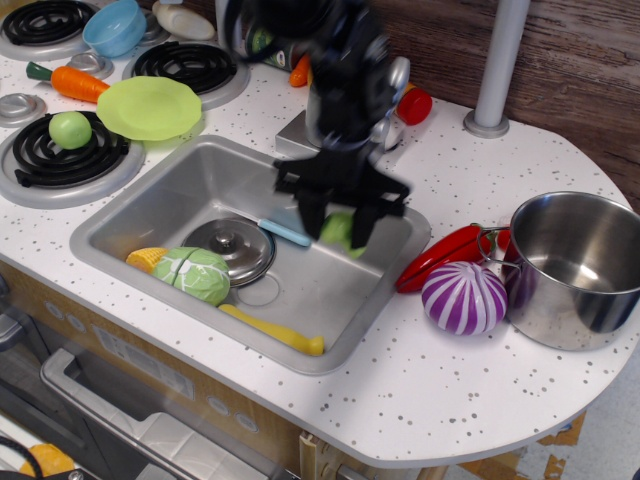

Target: Put broccoli in pot or pan

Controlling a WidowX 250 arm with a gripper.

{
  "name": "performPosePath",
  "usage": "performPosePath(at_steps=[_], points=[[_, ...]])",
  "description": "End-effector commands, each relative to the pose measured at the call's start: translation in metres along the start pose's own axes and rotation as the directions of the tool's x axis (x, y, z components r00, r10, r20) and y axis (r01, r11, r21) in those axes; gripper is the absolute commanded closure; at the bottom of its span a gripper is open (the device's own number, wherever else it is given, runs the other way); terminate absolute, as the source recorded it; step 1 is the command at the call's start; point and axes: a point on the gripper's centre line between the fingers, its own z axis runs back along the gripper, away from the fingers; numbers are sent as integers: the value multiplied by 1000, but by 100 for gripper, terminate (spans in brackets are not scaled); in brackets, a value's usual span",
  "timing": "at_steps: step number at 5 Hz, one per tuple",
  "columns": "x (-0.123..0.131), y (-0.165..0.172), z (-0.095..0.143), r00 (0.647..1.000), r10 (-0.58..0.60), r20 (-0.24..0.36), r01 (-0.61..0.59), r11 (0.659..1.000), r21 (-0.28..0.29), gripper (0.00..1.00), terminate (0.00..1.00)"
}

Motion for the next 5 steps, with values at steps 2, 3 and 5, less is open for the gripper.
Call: performPosePath(at_steps=[2,3,5], points=[[9,-87,114,990,-119,75,116,992,44,100,0],[8,-112,126,997,-46,61,46,999,7,100,0],[7,-137,104,991,-104,82,108,993,-45,100,0]])
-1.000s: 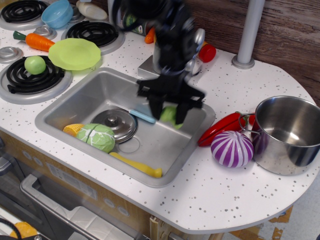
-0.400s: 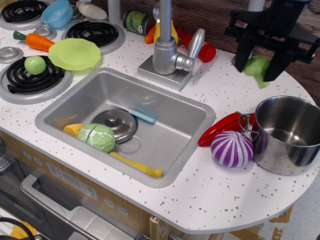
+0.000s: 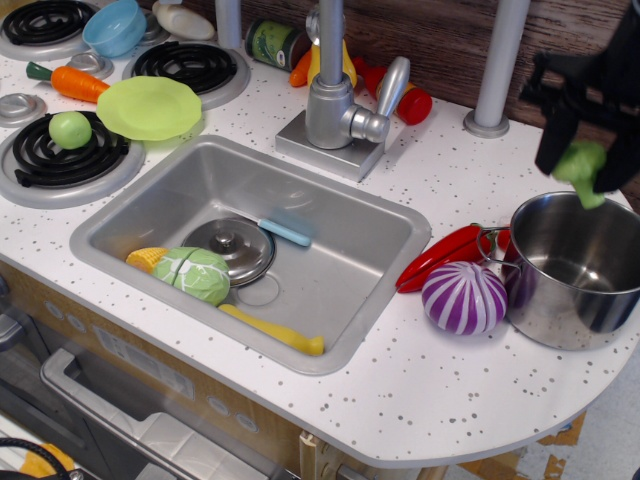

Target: Put broccoli in pot or pan

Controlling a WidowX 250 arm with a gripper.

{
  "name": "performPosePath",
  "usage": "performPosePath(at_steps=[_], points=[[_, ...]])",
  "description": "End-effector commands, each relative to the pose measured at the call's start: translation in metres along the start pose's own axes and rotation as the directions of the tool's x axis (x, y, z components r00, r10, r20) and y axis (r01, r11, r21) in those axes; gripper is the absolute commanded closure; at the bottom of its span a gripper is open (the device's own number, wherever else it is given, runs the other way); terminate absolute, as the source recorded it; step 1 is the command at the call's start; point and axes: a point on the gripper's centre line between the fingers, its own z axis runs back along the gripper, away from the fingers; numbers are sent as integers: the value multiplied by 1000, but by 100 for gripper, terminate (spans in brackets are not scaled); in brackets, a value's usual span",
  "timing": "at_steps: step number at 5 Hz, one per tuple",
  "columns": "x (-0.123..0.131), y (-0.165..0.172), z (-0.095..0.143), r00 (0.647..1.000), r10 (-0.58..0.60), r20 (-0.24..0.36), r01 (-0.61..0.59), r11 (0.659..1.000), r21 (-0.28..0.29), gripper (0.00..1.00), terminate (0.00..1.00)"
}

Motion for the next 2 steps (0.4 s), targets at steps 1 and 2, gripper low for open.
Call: performPosePath(at_steps=[1,2], points=[[2,9,8,998,-4,60,8,997,-72,100,0],[2,9,8,998,-4,60,8,997,-72,0,100]])
